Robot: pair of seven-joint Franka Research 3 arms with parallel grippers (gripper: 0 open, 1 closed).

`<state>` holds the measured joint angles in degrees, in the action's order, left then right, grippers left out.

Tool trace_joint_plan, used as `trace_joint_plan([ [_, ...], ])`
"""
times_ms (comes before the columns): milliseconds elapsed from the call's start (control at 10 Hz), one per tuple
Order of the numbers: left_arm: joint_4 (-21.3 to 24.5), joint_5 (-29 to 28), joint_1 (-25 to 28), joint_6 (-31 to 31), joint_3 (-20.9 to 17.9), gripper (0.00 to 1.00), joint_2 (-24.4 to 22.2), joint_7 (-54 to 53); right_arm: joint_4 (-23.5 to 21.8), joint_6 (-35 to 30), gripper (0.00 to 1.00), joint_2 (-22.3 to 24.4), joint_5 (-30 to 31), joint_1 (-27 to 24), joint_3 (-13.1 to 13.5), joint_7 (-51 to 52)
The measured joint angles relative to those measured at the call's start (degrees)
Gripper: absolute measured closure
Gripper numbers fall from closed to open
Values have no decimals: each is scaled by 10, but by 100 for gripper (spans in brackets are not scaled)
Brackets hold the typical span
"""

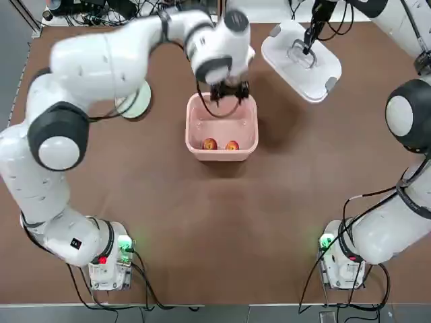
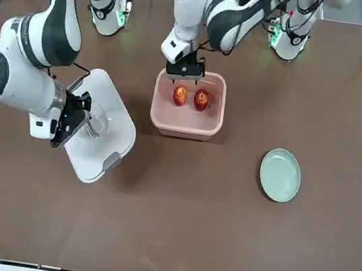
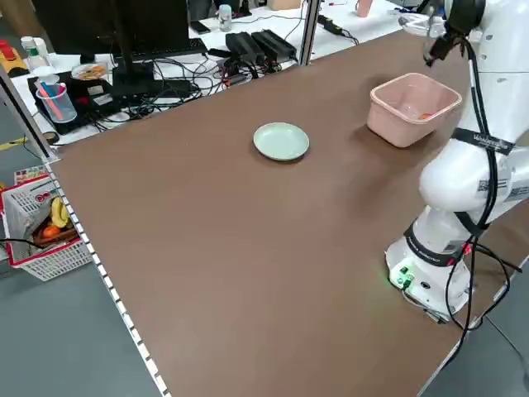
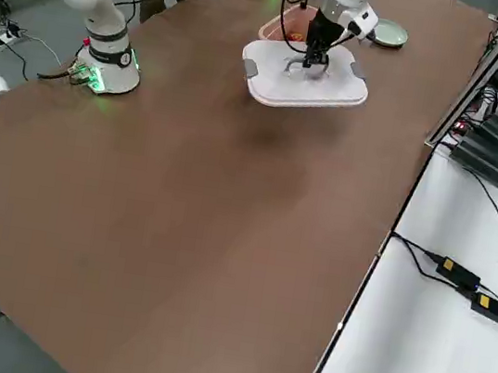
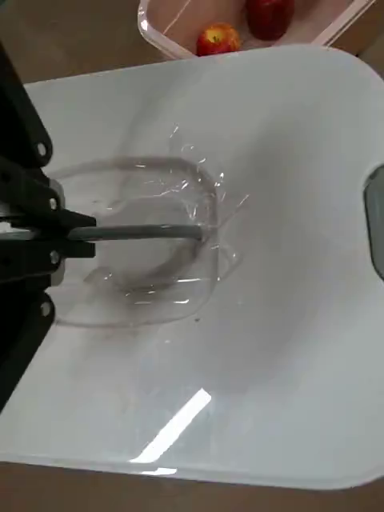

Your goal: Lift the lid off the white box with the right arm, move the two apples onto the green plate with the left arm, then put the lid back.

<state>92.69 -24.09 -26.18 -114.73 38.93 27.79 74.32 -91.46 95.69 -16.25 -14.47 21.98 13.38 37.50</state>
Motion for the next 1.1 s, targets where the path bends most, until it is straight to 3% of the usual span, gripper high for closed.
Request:
trace_joint_plan([
  [700,48,-6,-7,-78,0,2,59,4,0,-5,93,0,0,-6,-1,4],
  [1100,50,-12,-5,-99,-1,3,106,4,0,-5,93,0,0,-6,-1,4],
])
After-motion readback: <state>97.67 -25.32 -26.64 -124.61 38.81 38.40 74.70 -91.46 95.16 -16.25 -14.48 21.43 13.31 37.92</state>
